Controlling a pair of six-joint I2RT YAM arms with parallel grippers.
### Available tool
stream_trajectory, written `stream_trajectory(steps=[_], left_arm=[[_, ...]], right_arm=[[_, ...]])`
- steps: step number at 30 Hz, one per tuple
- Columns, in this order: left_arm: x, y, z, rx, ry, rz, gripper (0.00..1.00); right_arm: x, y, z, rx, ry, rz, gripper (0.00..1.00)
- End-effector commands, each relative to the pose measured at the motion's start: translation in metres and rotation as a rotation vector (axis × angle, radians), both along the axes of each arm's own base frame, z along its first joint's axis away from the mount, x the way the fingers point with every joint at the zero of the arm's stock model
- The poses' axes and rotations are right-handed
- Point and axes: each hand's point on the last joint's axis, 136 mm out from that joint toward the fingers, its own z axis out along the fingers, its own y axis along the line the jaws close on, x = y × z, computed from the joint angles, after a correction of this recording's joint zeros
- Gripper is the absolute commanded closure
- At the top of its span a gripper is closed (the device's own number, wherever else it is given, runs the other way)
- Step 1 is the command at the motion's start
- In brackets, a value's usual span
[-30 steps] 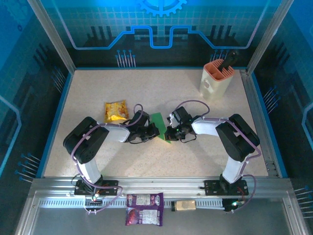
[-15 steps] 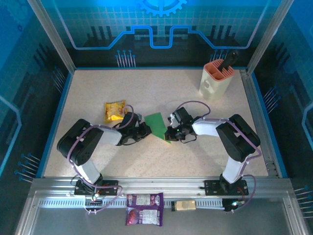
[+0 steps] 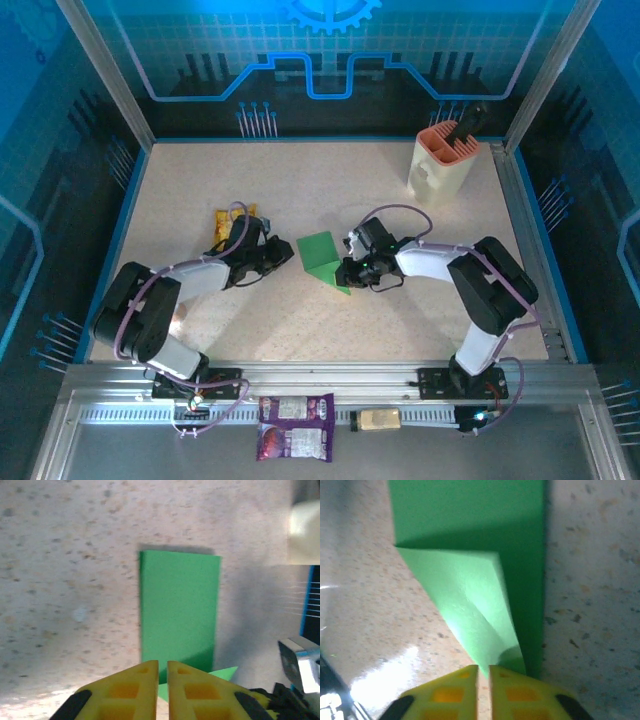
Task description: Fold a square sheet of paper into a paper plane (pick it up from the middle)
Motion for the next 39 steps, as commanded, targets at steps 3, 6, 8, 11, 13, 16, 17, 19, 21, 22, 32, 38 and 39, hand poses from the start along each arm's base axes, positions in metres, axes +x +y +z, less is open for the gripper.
stream_trajectory(steps=[3, 6, 8, 11, 13, 16, 17, 19, 21, 22, 32, 38, 39], left_arm=[[-0.018, -0.029, 0.009, -0.06, 0.04, -0.09, 0.77], [-0.026, -0.039, 0.003, -0.088, 0.071, -0.104, 0.71], [-0.029, -0.043, -0.001, -0.108, 0.089, -0.101, 0.67], [-0.033, -0.047, -0.008, -0.132, 0.116, -0.094, 0.64], [-0.034, -0.051, -0.012, -0.145, 0.135, -0.1, 0.62], [-0.035, -0.056, -0.015, -0.158, 0.157, -0.108, 0.6], [-0.035, -0.056, -0.015, -0.159, 0.161, -0.105, 0.59], [-0.034, -0.054, -0.019, -0.147, 0.178, -0.094, 0.58], [-0.035, -0.053, -0.022, -0.133, 0.191, -0.086, 0.57], [-0.035, -0.052, -0.025, -0.123, 0.203, -0.082, 0.57], [-0.037, -0.052, -0.037, -0.114, 0.266, -0.069, 0.57], [-0.032, -0.056, -0.035, -0.122, 0.265, -0.071, 0.6], [-0.031, -0.056, -0.035, -0.123, 0.263, -0.071, 0.6]], right_arm=[[0.015, 0.017, 0.025, 0.112, -0.051, -0.032, 0.77], [0.019, 0.015, 0.016, 0.102, -0.035, -0.057, 0.76], [0.019, 0.014, 0.012, 0.096, -0.028, -0.068, 0.75], [0.024, 0.01, 0.007, 0.085, -0.026, -0.09, 0.72], [0.027, 0.009, 0.007, 0.095, -0.026, -0.102, 0.71], [0.028, 0.007, 0.002, 0.104, -0.01, -0.117, 0.71], [0.029, 0.007, 0.002, 0.11, -0.007, -0.119, 0.71], [0.029, 0.005, -0.001, 0.116, 0.005, -0.132, 0.71], [0.029, 0.003, -0.004, 0.115, 0.014, -0.143, 0.71], [0.029, 0.001, -0.005, 0.115, 0.018, -0.148, 0.71], [0.024, -0.004, -0.02, 0.084, 0.066, -0.162, 0.71], [0.021, -0.009, -0.027, 0.059, 0.086, -0.174, 0.71], [0.021, -0.009, -0.028, 0.059, 0.087, -0.175, 0.71]])
